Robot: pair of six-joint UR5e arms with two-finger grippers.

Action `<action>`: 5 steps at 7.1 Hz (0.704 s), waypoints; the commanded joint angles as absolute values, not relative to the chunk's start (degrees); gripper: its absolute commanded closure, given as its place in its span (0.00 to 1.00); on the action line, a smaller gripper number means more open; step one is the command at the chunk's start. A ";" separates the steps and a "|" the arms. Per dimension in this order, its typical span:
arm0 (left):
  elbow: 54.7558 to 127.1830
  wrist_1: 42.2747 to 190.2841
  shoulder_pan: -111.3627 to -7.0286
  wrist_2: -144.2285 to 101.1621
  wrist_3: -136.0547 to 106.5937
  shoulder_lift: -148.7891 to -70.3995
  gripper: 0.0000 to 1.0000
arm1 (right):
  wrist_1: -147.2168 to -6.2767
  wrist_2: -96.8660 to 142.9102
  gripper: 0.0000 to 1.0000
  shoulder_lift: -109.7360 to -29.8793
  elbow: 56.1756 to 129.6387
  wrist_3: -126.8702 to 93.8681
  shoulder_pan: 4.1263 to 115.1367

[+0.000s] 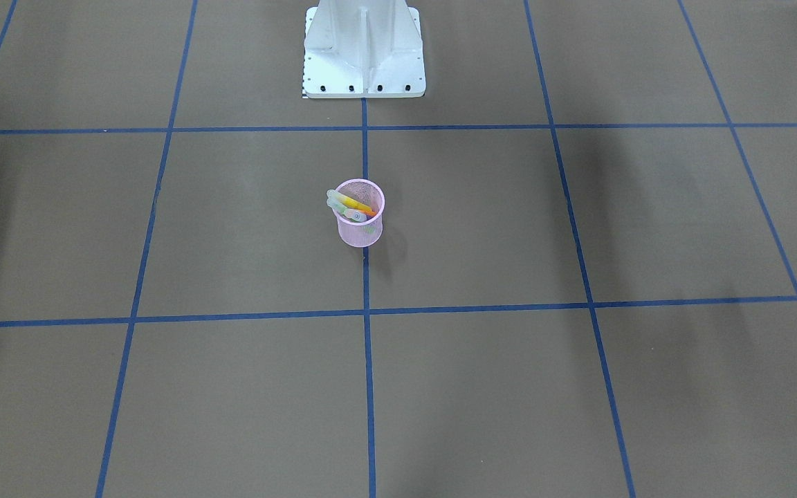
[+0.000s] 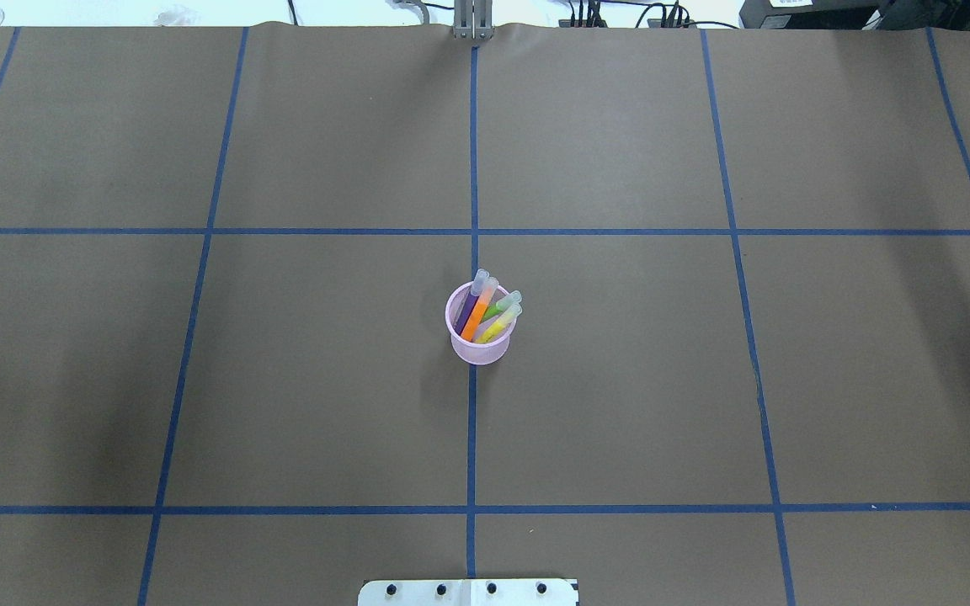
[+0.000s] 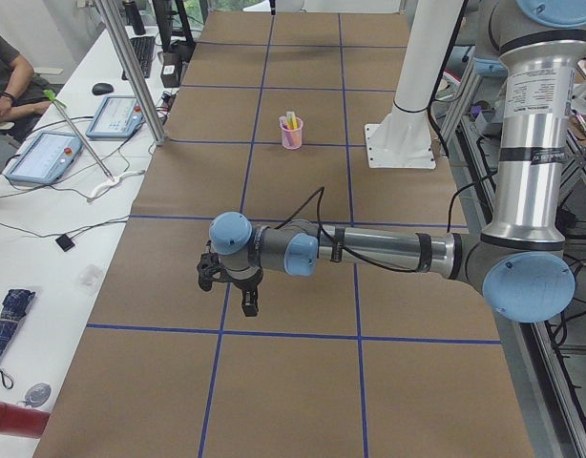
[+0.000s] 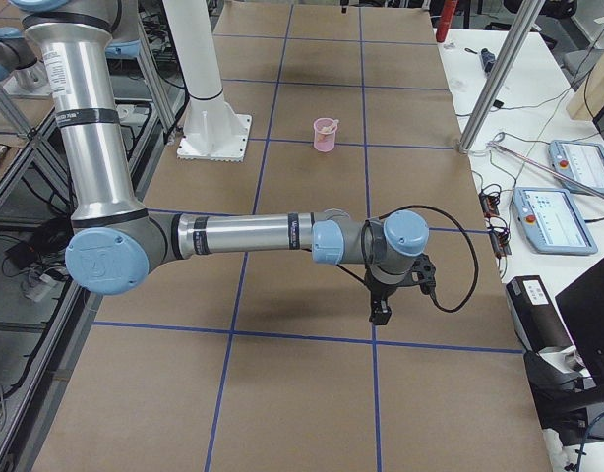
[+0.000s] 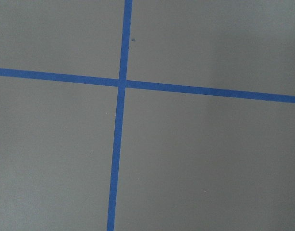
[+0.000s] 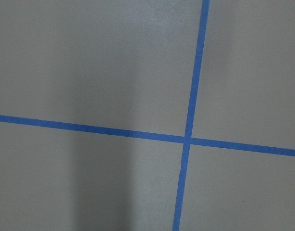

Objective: Collect pens into pen holder

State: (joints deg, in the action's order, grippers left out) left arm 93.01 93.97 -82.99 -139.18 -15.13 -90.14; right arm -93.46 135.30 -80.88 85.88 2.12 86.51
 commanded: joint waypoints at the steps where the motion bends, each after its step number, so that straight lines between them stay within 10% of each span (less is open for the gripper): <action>1: 93.25 93.69 -85.77 -139.57 -15.12 -90.26 0.00 | -93.34 135.26 0.00 -81.47 86.57 1.93 86.75; 5: 96.68 94.66 -86.05 -137.13 -15.21 -83.88 0.00 | -91.58 134.82 0.00 -84.47 86.66 1.41 86.75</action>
